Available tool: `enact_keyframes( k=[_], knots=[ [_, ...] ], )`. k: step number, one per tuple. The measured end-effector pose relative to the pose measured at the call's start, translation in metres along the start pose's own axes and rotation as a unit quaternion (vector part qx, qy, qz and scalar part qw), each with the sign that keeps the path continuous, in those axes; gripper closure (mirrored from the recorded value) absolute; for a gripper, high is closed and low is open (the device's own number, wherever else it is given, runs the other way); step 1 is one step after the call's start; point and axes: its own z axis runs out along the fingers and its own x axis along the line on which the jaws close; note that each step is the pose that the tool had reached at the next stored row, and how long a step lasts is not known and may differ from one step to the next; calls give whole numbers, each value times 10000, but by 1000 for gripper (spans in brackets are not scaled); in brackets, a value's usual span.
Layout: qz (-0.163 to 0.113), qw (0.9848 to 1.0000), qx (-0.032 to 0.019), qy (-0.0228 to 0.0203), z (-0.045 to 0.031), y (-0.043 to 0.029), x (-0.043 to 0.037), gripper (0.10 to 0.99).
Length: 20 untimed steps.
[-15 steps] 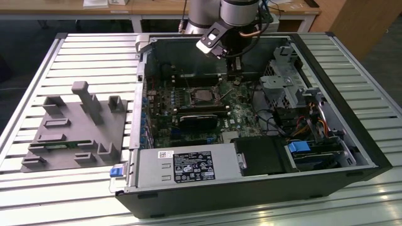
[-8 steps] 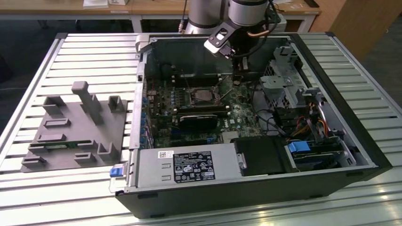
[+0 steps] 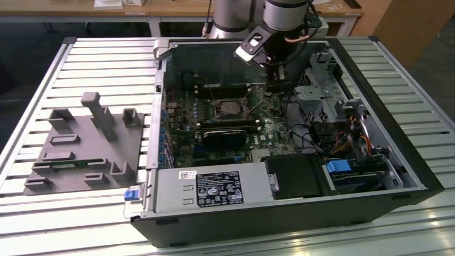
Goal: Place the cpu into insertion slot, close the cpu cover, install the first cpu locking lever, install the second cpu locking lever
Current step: 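Close the cpu cover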
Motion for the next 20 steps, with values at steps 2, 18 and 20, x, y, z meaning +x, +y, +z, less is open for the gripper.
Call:
enact_keyframes(
  k=[2, 18, 20],
  knots=[
    [0, 10000, 12, 0, 34, 1, -1, 984],
    [4, 9993, 381, -13, 67, 10, -1, 984],
    [5, 9993, 383, -13, 67, 10, -1, 984]
  ],
)
